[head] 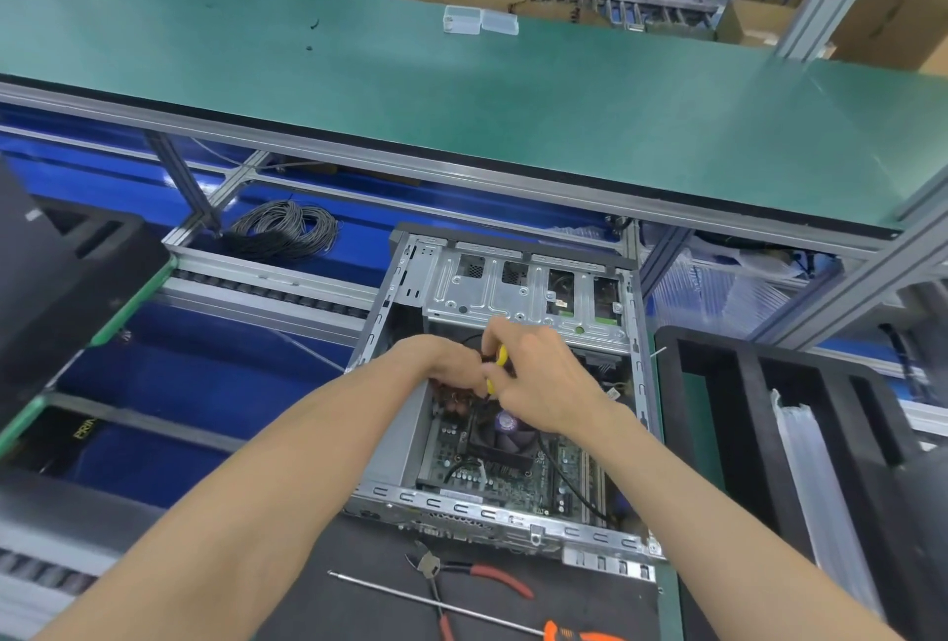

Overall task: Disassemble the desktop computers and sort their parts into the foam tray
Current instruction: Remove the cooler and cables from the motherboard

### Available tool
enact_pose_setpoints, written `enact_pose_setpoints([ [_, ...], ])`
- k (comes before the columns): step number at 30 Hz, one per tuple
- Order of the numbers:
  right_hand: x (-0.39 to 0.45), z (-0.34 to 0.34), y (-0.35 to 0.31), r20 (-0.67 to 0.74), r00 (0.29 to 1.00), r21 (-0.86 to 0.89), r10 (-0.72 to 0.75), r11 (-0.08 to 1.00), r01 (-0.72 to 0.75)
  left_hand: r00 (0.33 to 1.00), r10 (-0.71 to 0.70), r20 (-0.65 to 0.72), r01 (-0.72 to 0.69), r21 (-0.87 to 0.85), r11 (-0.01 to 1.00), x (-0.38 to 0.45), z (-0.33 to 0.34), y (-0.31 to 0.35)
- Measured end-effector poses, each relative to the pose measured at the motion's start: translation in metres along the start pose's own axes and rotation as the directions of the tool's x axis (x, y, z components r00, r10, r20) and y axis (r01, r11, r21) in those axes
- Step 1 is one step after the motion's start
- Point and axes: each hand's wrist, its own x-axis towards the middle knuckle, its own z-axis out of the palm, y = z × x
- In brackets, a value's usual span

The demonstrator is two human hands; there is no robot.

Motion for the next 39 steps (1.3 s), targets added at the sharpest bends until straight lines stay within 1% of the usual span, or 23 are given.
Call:
enact_pose_setpoints([
  [2, -0.004, -0.005, 0.007, -0.085, 0.995, 0.041, 0.051, 0.998, -0.048, 0.999, 0.034, 0.012, -0.034, 0.0, 0.999, -0.005, -0.002, 0.004],
  [5, -0.008, -0.012, 0.016, -0.193, 0.975, 0.072, 0.111, 0.992, -0.099, 0.999, 0.031, 0.01, -0.031, 0.025, 0.999, -0.009, -0.005, 0.007],
  [9, -0.015, -0.015, 0.027, -0.268, 0.952, 0.068, 0.151, 0.988, -0.137, 0.999, 0.023, -0.023, -0.019, 0.141, 0.99, -0.007, -0.006, 0.006],
  [12, -0.022, -0.014, 0.033, -0.254, 0.948, 0.1, 0.192, 0.98, -0.172, 0.999, 0.026, -0.023, -0.023, 0.117, 0.993, -0.004, -0.005, 0.005],
  [16, -0.029, -0.01, 0.037, -0.229, 0.921, 0.33, 0.317, 0.915, -0.233, 0.998, 0.052, -0.046, -0.045, 0.134, 0.99, -0.009, -0.005, 0.005],
  [17, -0.028, -0.011, 0.036, -0.229, 0.915, 0.365, 0.333, 0.9, -0.237, 0.997, 0.057, -0.051, -0.05, 0.131, 0.99, -0.01, -0.006, 0.005],
  [20, -0.024, -0.014, 0.031, -0.208, 0.929, 0.383, 0.306, 0.899, -0.211, 0.996, 0.059, -0.066, -0.052, 0.102, 0.993, -0.016, -0.01, 0.005],
  [24, -0.016, -0.01, 0.021, -0.088, 0.976, 0.372, 0.199, 0.916, -0.153, 0.994, 0.086, -0.067, -0.08, 0.089, 0.993, -0.024, -0.014, 0.002],
  [26, -0.014, -0.003, 0.017, -0.032, 0.988, 0.333, 0.153, 0.934, -0.134, 0.992, 0.11, -0.057, -0.107, 0.045, 0.993, -0.026, -0.016, -0.001],
  [27, -0.013, 0.001, 0.016, -0.007, 0.99, 0.284, 0.144, 0.949, -0.136, 0.991, 0.122, -0.057, -0.121, 0.021, 0.992, -0.027, -0.016, -0.002],
  [29, -0.015, 0.009, 0.014, 0.058, 0.984, 0.111, 0.171, 0.978, -0.176, 0.988, 0.141, -0.067, -0.143, -0.024, 0.989, -0.029, -0.018, -0.003],
  [32, -0.025, 0.028, 0.009, 0.184, 0.949, -0.123, 0.257, 0.964, -0.237, 0.988, 0.138, -0.063, -0.145, -0.111, 0.983, -0.03, -0.018, -0.005],
  [35, -0.032, 0.045, 0.01, 0.198, 0.935, -0.293, 0.293, 0.928, -0.229, 0.991, 0.119, -0.067, -0.128, -0.155, 0.98, -0.029, -0.018, -0.006],
  [39, -0.036, 0.056, 0.018, 0.216, 0.918, -0.428, 0.331, 0.878, -0.216, 0.992, 0.102, -0.079, -0.115, -0.169, 0.979, -0.023, -0.016, -0.007],
])
